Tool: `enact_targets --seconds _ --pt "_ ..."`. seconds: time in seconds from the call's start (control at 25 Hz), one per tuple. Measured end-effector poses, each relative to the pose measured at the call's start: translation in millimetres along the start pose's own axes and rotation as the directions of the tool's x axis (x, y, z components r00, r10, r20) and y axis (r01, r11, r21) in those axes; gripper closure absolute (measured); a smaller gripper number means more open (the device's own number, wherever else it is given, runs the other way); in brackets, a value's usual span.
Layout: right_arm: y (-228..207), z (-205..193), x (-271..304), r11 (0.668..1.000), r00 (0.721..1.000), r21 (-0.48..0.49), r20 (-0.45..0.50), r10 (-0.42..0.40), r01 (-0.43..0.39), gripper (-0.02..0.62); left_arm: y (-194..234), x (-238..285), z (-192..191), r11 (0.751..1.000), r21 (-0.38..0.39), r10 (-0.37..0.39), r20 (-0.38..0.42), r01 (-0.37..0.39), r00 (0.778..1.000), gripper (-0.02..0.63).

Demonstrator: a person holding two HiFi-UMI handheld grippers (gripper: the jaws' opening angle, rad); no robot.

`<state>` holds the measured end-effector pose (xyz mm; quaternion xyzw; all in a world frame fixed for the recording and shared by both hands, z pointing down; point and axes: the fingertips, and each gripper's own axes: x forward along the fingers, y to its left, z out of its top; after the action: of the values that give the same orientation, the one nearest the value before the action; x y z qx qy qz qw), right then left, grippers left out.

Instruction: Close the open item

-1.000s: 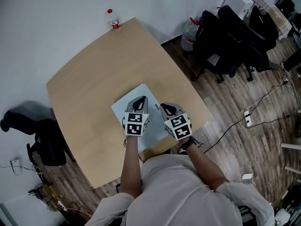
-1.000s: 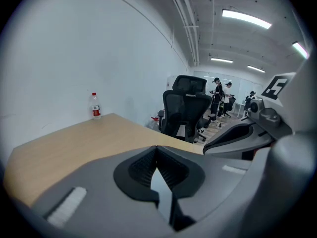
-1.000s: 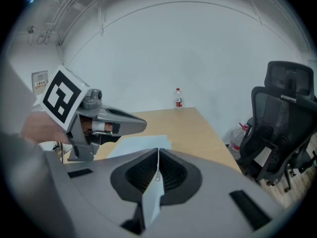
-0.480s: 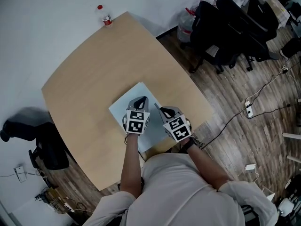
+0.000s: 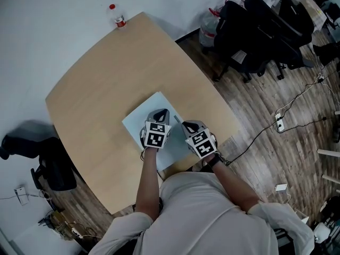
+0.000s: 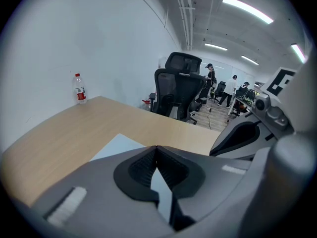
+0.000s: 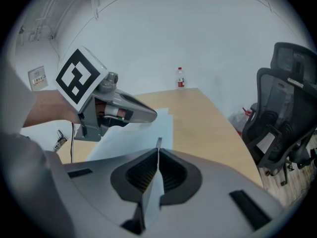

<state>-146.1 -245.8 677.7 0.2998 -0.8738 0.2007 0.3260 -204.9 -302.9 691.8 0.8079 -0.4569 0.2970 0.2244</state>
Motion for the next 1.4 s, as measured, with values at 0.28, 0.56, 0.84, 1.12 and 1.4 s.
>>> enact_targets --seconds 0.28,0.56,0.84,1.12,1.4 --pt "3 -6 7 1.000 1.000 0.015 -0.010 0.010 -0.010 0.581 -5 4 -12 1.000 0.005 -0.021 -0.044 0.021 0.999 0.597" --pt "5 -11 10 1.000 1.000 0.014 -0.022 0.015 -0.015 0.581 -9 11 -19 1.000 0.008 -0.029 -0.057 0.029 0.998 0.597" --pt "5 -16 14 1.000 0.999 0.025 -0.033 0.017 -0.016 0.581 -10 13 -25 0.999 0.006 -0.031 -0.075 0.031 0.997 0.597" --pt "1 -23 18 0.999 0.999 0.049 -0.044 0.019 -0.017 0.581 -11 19 -31 0.999 0.011 -0.032 -0.088 0.034 0.996 0.597" --pt "2 -28 22 0.998 0.998 0.057 -0.061 0.028 -0.024 0.581 -10 24 -34 0.999 0.005 -0.036 -0.095 0.036 0.995 0.597"
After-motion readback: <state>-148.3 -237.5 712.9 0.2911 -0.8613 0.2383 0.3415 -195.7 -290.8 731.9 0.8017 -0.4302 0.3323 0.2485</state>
